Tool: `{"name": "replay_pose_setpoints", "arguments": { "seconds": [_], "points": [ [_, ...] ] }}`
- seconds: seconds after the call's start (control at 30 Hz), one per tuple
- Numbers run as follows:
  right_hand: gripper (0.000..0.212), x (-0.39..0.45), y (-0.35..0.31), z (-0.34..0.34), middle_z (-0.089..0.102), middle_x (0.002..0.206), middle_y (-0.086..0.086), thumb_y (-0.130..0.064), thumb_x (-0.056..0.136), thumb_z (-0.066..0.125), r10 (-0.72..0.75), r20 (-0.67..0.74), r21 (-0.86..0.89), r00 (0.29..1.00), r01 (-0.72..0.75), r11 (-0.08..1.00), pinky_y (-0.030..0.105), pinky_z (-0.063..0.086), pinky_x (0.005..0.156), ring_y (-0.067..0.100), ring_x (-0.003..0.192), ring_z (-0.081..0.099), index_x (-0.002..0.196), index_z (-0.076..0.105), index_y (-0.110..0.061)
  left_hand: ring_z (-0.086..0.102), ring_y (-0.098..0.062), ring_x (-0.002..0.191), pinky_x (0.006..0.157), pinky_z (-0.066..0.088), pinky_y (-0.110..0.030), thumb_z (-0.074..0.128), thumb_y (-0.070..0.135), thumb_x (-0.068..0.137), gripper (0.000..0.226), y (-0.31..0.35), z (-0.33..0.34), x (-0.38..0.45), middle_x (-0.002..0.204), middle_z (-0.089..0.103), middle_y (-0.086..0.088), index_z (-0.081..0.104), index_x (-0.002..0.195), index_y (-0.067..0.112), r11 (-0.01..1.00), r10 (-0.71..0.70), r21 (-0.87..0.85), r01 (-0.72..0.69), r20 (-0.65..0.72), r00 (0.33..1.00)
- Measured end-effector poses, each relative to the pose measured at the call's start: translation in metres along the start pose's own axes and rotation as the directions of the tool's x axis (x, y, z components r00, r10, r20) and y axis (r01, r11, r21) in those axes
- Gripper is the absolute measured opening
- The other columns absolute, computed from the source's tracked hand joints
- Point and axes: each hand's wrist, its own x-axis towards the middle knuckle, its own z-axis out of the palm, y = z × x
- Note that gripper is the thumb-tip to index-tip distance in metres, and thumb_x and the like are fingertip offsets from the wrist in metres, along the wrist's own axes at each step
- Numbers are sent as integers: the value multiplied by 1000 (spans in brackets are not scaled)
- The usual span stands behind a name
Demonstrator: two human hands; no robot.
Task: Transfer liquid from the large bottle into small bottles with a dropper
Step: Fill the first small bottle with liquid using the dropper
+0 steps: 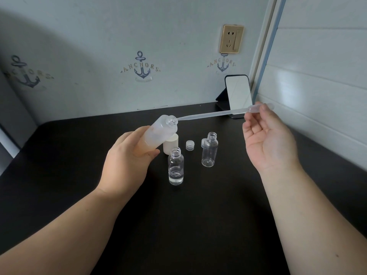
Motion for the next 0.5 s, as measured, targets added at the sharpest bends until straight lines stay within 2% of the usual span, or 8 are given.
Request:
{"name": "replay_pose_setpoints", "arguments": {
  "seconds": [0.13,0.2,0.3,0.5],
  "points": [
    [9,-1,0,1,73,81,2,-10,95,65,-17,-10,-49,1000,16,999,22,52,63,13,67,65,93,74,-9,47,4,94,78,36,-11,76,24,86,49,-1,1,0,103,56,25,57,126,44,999,10,35,-10,4,1000],
    [14,-1,0,1,73,80,3,-7,95,64,-23,-8,-62,1000,22,998,21,49,60,12,62,62,87,75,-10,49,0,98,82,40,-18,76,24,86,49,0,1,0,107,58,20,59,130,40,999,8,48,-8,3,1000],
    [23,-2,0,2,73,79,4,-3,93,64,-38,14,-77,999,39,996,20,48,59,12,62,61,78,78,-12,50,-5,105,89,39,-24,77,22,87,54,-1,1,0,116,57,16,59,136,35,998,7,63,-6,-8,1000],
    [24,-5,1,4,74,78,6,-1,90,65,-72,92,-134,993,84,987,21,51,62,13,64,63,77,80,-14,52,-15,113,94,38,-28,79,17,85,57,1,2,-2,116,52,17,60,138,27,995,40,88,-38,-28,999]
  ]
}}
